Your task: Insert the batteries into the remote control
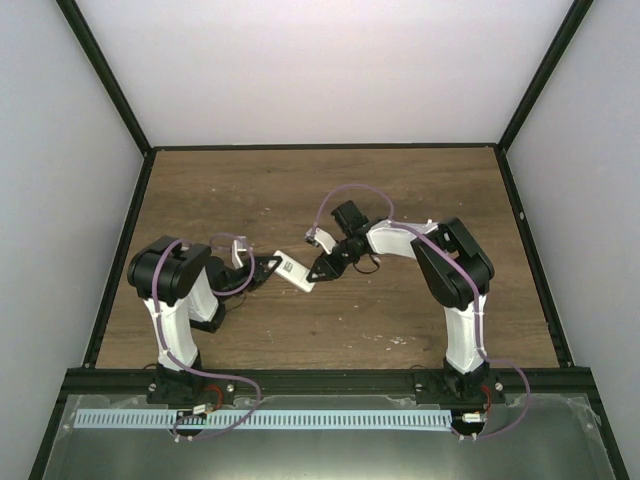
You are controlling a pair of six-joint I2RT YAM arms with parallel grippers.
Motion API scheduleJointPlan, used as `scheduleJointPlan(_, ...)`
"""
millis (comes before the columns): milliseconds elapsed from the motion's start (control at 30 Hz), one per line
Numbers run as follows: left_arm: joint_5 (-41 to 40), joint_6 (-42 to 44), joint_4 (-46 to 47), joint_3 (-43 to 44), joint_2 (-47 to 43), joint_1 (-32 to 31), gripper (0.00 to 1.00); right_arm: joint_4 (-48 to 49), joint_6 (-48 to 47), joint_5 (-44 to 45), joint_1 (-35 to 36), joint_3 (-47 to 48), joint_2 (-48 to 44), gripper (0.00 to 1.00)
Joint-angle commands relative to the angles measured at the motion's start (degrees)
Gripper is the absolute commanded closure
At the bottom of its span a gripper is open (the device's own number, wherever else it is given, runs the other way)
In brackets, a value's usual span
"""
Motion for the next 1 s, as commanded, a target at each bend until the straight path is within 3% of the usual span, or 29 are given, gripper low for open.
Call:
scheduleJointPlan(0, 10.93, 1.50, 4.43, 0.04, 0.50, -1.44, 1.00, -0.17, -1.30, 12.46, -2.18, 1.48, 4.07, 0.72)
scheduleJointPlan(400, 16.25, 1.29, 4.41, 1.09, 1.68, -1.51, 1.00, -1.46, -2.56, 12.02, -2.29, 5.45, 6.79, 0.71)
scheduleJointPlan(967, 17.13, -0.07, 4.41, 3.60, 2.62, -4.88, 1.00, 8.43, 1.97, 9.20, -2.11, 5.51, 7.14, 0.71)
